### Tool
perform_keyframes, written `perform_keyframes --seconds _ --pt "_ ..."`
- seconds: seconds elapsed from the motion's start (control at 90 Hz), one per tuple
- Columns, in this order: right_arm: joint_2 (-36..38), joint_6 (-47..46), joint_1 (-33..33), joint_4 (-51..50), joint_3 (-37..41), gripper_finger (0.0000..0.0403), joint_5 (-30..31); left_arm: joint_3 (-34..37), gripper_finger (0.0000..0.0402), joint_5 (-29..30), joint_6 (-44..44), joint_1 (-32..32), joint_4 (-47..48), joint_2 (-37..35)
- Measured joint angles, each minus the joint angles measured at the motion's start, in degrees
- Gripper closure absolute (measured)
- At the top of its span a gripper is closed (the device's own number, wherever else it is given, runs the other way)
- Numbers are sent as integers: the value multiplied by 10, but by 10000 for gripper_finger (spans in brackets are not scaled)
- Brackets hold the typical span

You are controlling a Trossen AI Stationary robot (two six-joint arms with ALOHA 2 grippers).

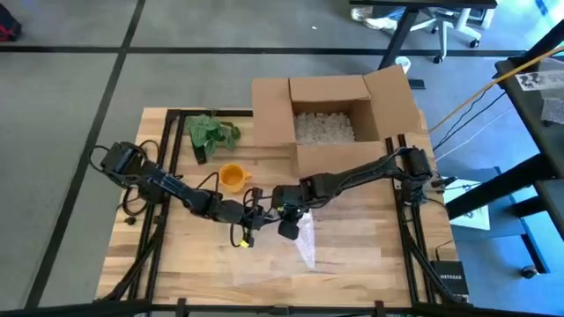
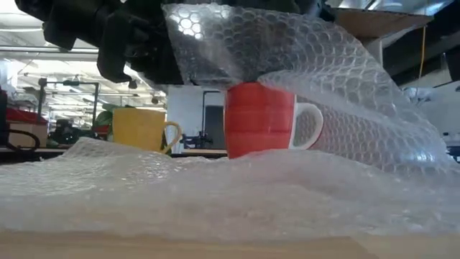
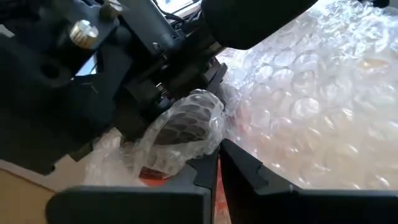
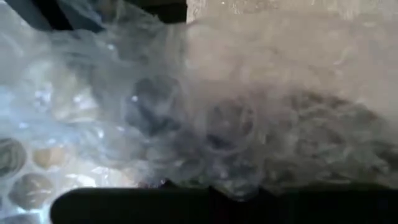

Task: Wrap mug
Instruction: Wrap the orange mug with the bubble wrap

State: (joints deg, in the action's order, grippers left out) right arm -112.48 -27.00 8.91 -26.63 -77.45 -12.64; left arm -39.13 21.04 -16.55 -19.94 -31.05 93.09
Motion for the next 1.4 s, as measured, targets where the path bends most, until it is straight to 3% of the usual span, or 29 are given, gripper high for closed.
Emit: perform_keyframes --seconds 0.167,0.344,0.733,0.911,1.1,1.4 --pt "0 0 0 -3 0 403 0 0 402 39 -4 -19 36 -29" --pt "-3 0 1 -21 -16 403 4 0 402 42 27 -42 89 -51" --pt "-6 18 13 -204 -118 403 82 2 402 42 53 -46 110 -50" --pt "-5 29 17 -241 -150 403 100 2 402 42 53 -45 110 -50" --pt "-4 33 16 -228 -146 403 89 2 402 42 48 -45 107 -50" --pt "-3 19 15 -74 -49 403 48 2 402 57 9 -45 81 -49"
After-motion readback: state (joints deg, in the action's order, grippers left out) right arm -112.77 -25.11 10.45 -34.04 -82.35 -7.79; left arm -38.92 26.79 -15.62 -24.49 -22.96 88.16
